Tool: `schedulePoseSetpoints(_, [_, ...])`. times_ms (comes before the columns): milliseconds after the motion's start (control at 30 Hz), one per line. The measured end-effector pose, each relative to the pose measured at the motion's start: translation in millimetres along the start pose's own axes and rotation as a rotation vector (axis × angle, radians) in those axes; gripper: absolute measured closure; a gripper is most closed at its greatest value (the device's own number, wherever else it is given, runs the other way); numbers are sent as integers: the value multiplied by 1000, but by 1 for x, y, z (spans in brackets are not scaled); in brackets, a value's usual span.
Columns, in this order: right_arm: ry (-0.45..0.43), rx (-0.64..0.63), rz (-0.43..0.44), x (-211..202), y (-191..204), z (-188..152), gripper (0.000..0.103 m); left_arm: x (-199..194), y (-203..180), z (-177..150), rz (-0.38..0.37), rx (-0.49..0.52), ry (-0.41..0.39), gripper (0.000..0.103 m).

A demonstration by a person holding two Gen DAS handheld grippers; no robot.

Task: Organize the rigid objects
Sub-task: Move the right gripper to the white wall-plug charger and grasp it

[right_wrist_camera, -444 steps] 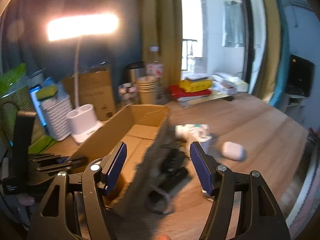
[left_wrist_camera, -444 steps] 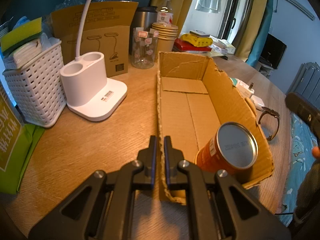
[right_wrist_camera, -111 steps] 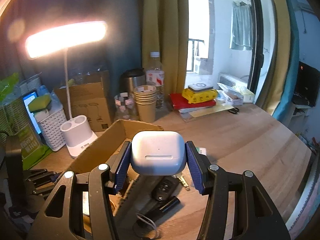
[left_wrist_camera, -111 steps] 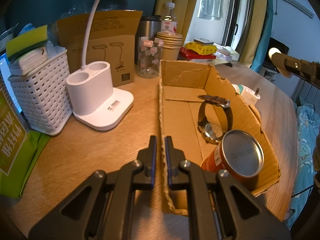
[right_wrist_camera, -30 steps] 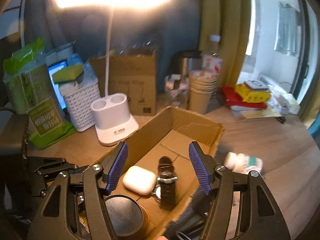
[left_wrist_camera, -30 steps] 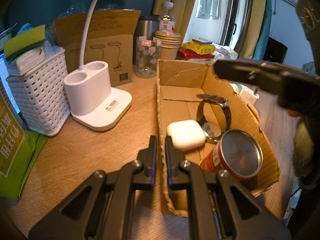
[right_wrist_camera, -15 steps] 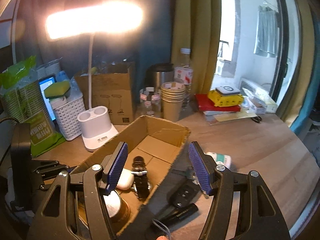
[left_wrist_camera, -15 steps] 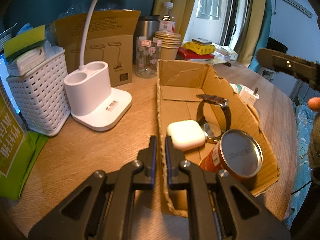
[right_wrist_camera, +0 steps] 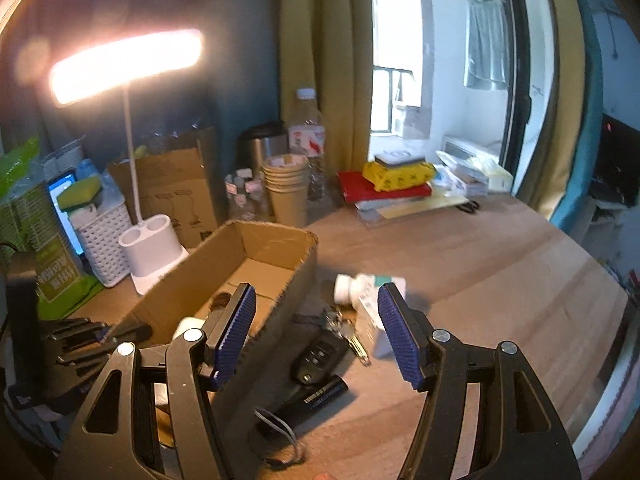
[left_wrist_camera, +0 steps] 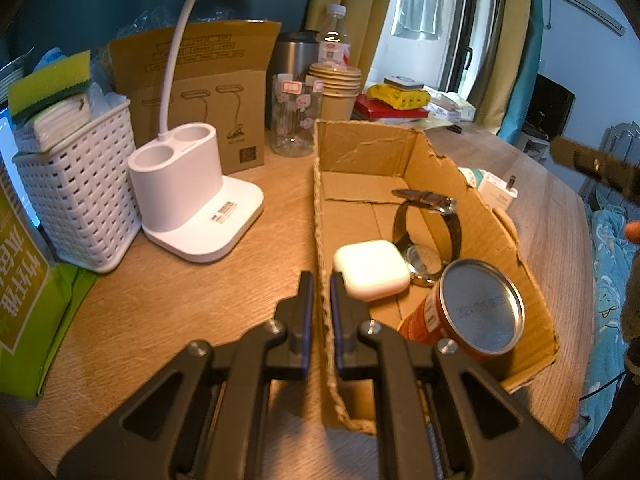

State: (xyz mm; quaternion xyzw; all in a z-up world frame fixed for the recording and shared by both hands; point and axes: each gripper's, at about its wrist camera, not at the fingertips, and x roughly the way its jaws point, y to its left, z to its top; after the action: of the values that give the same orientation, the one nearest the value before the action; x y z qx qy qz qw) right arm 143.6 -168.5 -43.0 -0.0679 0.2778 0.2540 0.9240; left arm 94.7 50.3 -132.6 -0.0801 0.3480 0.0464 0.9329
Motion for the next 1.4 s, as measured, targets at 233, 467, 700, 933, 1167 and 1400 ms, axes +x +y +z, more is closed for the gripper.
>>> schedulePoseSetpoints(233, [40,10,-59,15,-17,-15,36,0,0,0,1,0,0,94])
schedulePoseSetpoints(467, [93,31,-97,50,-39,-24,36,-1,-1,0,-1,2,-2,94])
schedulePoseSetpoints(700, [134,30,-103,79,-46,-28,36,-1,-1,0,-2,1,-3,94])
schedulePoseSetpoints(933, [165,-6,-94,97,-38,-27,36,-4,-3,0,-1,5,-7,94])
schedulePoseSetpoints(1167, [187,-28,-98,108,-34,-26,36,-5,-4,-1,-1,3,-8,94])
schedulePoseSetpoints(1400, [203,-5,-98,115,-42,-26,59,-5,-3,-1,-1,3,-8,94])
